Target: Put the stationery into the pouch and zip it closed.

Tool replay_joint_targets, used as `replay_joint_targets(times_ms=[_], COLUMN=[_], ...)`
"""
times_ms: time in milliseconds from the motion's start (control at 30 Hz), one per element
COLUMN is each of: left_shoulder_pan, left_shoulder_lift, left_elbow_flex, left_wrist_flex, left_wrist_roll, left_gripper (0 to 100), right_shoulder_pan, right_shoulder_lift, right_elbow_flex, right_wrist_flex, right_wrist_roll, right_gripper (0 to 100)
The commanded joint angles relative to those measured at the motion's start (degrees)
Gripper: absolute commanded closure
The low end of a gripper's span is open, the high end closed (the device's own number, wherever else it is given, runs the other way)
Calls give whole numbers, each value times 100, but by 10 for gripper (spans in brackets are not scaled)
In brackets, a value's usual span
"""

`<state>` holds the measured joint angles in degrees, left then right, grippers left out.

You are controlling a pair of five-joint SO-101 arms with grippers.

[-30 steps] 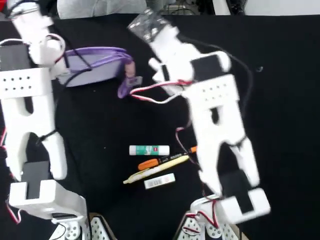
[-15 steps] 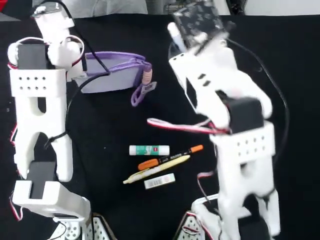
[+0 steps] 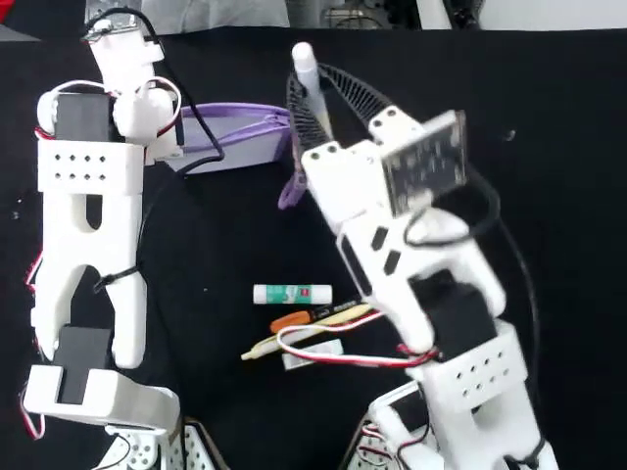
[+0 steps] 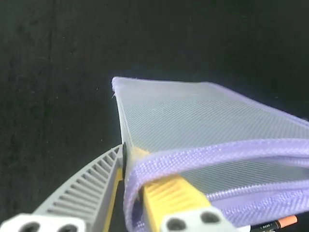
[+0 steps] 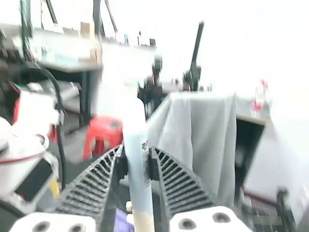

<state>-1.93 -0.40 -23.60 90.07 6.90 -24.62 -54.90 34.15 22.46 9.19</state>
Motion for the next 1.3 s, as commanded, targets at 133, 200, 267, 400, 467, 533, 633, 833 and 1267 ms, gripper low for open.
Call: replay_joint_targets(times_ms=[133, 200, 267, 400, 467, 533, 633, 833, 1267], left_shoulder_pan=[171, 171, 171, 171, 171, 171, 171, 171, -66], left_shoulder_lift=[18, 18, 18, 18, 18, 18, 18, 18, 9], left_elbow_flex=[215, 207, 207, 207, 207, 207, 207, 207, 198], left_wrist_flex=[-149, -149, -141, -149, -141, -141, -149, -114, -114], left_wrist_roll=[79, 79, 79, 79, 88, 88, 114, 255, 281], left_gripper=[973, 973, 973, 973, 973, 973, 973, 973, 973], right_shoulder_pan=[-422, -466, -475, -527, -527, -527, -527, -536, -501], right_shoulder_lift=[-936, -1007, -1007, -989, -980, -980, -971, -277, 2018], right_elbow_flex=[1543, 1789, 1956, 2316, 2501, 2633, 2695, 2695, 2563], right_wrist_flex=[-2391, -2787, -3138, -3815, -4149, -4387, -4475, -4800, -6092], right_wrist_roll=[-352, -554, -844, -1530, -1723, -1749, -1758, -1767, -1741], right_gripper=[988, 988, 988, 988, 988, 988, 988, 988, 988])
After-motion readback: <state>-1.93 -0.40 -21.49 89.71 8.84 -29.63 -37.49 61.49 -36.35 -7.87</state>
